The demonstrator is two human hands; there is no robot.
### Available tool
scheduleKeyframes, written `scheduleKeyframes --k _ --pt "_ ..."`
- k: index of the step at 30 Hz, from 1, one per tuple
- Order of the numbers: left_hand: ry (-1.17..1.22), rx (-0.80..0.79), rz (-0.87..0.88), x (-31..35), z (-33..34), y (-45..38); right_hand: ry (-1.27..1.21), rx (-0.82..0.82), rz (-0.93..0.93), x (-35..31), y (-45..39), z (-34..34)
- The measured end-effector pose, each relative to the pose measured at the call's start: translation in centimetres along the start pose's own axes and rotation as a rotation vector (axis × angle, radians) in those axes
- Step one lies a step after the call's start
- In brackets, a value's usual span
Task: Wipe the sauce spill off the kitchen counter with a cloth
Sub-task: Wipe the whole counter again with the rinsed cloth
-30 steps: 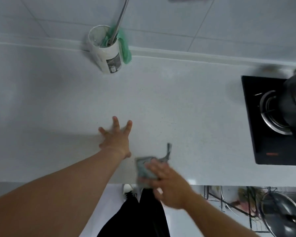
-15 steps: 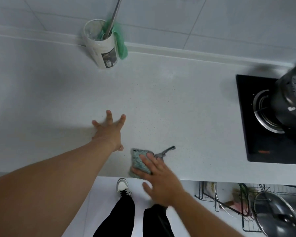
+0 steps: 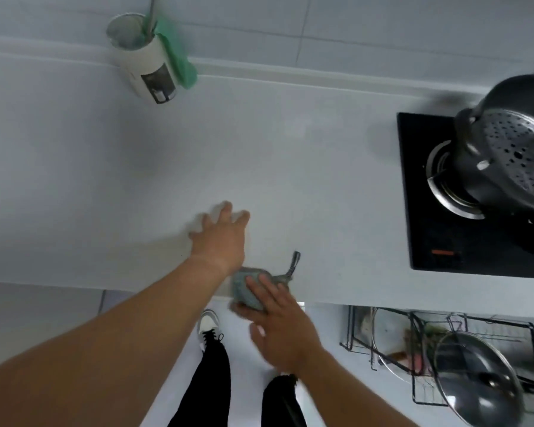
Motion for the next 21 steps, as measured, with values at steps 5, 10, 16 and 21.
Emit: scheduleKeyframes --k 5,10,16,21 --pt "0.064 -0.216 -0.133 2.7 2.5 -0.6 0.103 -0.117 0.065 11.7 5.8 -6.8" --pt "-0.061 -0.161 -0.14 2.9 4.5 -0.2 -0.204 0.066 0.222 13.1 8.6 -6.9" --pt "0.019 -0.129 -0.159 2.5 4.6 -0.5 0.022 0.104 0.35 9.4 3.5 -3.0" --pt "0.036 -0.139 -0.179 2.3 4.2 -0.4 0.106 0.096 0.264 4.2 -4.0 -1.2"
Point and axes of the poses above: each hand's wrist, its own y-axis away from the middle knuckle, its own z-axis out of the palm, x = y × z, the point moved 7 cm from there along -y, towards the middle knuckle, and after that the axes turned 2 degrees about -y, right-handed, at the moved point
